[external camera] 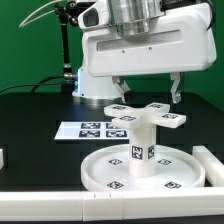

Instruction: Assemble round table

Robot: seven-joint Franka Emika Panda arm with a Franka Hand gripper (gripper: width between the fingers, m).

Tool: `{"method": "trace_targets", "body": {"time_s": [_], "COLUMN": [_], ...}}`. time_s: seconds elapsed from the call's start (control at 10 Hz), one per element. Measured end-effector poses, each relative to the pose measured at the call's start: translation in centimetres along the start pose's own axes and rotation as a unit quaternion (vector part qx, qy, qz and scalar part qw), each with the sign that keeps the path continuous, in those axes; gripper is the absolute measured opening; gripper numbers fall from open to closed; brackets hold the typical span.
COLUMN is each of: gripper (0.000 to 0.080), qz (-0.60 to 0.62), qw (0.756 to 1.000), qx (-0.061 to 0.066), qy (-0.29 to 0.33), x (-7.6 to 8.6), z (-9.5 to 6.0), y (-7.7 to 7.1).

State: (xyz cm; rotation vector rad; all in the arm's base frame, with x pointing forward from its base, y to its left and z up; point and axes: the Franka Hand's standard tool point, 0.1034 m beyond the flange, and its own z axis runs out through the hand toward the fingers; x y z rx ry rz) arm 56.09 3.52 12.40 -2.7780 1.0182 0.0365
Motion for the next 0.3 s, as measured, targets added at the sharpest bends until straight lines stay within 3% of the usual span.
{"method": "trace_targets", "body": {"time_s": [0.3], "gripper": [0.0649], "qz": [0.0], "qw": [1.0], "qx": [0.0], "qy": [0.0], "x": [0.0], "z": [0.0], "y": [0.0]}}
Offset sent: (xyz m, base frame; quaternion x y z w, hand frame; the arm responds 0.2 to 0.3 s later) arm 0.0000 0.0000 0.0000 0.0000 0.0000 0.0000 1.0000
